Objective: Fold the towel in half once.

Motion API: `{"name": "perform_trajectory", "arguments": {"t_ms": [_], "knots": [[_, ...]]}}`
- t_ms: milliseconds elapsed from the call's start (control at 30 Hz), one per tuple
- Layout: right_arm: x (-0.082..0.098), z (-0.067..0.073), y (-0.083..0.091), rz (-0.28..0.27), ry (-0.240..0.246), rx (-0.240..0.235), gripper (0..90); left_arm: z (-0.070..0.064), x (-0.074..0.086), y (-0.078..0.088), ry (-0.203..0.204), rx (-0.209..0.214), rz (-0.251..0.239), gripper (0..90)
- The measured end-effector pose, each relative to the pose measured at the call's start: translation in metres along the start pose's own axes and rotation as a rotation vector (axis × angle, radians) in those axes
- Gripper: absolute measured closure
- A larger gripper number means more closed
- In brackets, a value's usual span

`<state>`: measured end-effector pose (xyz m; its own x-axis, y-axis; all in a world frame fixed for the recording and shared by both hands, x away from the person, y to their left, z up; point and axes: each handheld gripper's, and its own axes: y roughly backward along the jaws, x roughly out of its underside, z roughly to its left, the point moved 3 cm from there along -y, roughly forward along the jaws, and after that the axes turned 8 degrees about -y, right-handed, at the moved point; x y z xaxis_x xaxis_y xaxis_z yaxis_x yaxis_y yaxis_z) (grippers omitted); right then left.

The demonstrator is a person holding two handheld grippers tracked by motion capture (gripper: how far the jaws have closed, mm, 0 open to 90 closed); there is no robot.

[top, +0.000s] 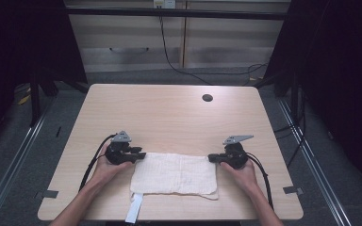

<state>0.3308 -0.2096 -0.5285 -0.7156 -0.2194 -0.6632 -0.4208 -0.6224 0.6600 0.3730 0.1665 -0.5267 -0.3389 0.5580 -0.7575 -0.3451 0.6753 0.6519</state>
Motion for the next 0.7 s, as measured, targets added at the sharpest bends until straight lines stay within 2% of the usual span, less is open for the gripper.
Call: {"name": "perform_trajectory", "arguments": {"t_ms": [67,133,267,400,533,700], "knots": [[0.000,0.000,-0.001,0.000,-0.004,-0.005,87.8,-0.002,0.000,0.000,-0.018,0.030,0.004,80.8],[0.000,0.000,0.000,-0.001,-0.003,-0.009,87.9,-0.003,0.000,0.001,-0.022,0.031,0.009,83.2],[-0.003,0.000,0.002,-0.013,-0.005,-0.014,87.9,-0.004,0.001,0.001,-0.014,0.025,0.009,84.3],[-0.008,0.003,0.007,-0.061,-0.019,-0.038,88.0,-0.004,0.002,0.002,-0.004,0.024,0.001,84.9],[-0.011,0.006,0.012,-0.090,-0.018,-0.051,88.0,-0.004,0.002,0.002,-0.006,0.031,0.004,85.3],[-0.013,0.010,0.017,-0.109,-0.002,-0.044,88.0,-0.005,0.001,0.003,-0.017,0.025,0.015,85.4]]}}
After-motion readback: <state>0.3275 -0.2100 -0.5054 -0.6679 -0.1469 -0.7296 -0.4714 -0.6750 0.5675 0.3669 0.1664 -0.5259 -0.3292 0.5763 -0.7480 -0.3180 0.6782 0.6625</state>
